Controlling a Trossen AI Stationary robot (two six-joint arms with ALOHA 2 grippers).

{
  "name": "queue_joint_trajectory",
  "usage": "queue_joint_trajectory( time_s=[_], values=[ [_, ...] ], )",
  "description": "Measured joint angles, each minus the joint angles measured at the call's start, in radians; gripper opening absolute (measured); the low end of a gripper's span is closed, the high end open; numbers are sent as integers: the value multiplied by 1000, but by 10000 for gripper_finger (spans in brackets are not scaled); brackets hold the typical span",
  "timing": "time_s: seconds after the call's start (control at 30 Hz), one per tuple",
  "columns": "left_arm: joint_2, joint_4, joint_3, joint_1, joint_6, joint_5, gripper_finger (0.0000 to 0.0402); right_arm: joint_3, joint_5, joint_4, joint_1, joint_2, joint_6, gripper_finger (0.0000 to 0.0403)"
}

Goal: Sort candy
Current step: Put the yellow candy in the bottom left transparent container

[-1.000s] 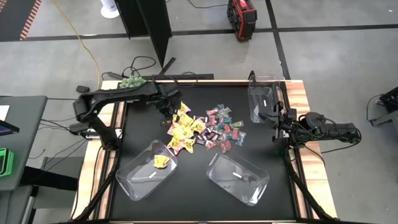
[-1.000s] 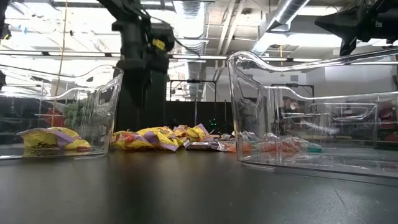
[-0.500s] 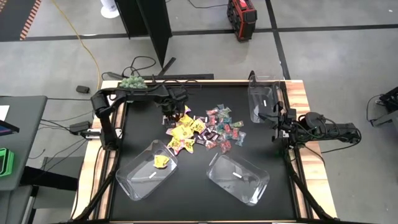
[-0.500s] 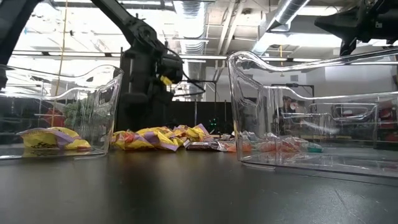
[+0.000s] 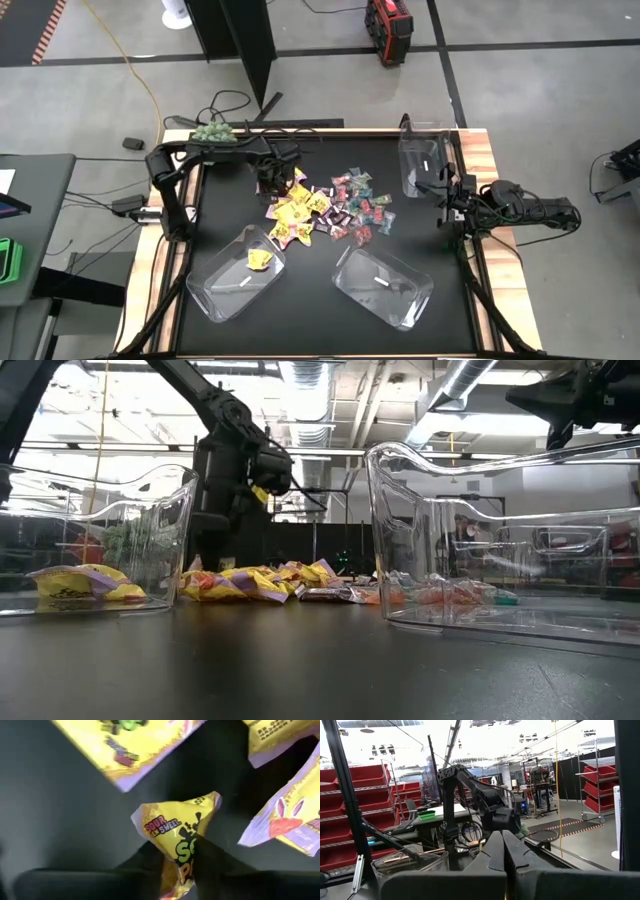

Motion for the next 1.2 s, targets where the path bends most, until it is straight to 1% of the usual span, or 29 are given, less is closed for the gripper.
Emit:
queue_joint_trajectory(
  time_s=[0.07, 0.1, 0.27, 0.33, 0.4, 0.53, 0.67, 0.8, 0.9, 1.07, 1.2],
  values=[
    [-35, 0, 0, 0, 8, -5, 18, 0, 0, 1, 0, 0, -4, 0],
    [-56, 1, 0, 0, 13, -5, 12, 0, 0, 1, 0, 0, -5, 0],
    [-194, -4, 0, -4, 25, -2, 14, 0, 0, -8, 0, 0, -7, 0],
    [-269, -19, 0, -13, 21, 18, 12, 0, 0, -25, 0, 0, -6, 0],
    [-348, -41, 0, -33, 18, 63, 11, 0, 0, -40, 0, 0, 0, 0],
    [-505, -76, 1, -117, -10, 184, 10, 0, 0, -61, 0, 0, 1, 0],
    [-604, -130, 1, -255, -100, 215, 9, 0, 0, -52, 0, 0, 0, 0],
    [-618, -211, 1, -423, -246, 217, 9, 0, 0, -28, 0, 0, 1, 0],
    [-591, -218, 1, -550, -359, 192, 9, 0, 0, -28, 0, 0, 2, 12],
    [-505, -205, 1, -721, -464, 192, 9, 12, 0, -26, 0, 35, 12, 68],
    [-403, -209, 1, -789, -519, 189, 9, 67, 0, -19, 0, 121, -11, 117]
  ],
)
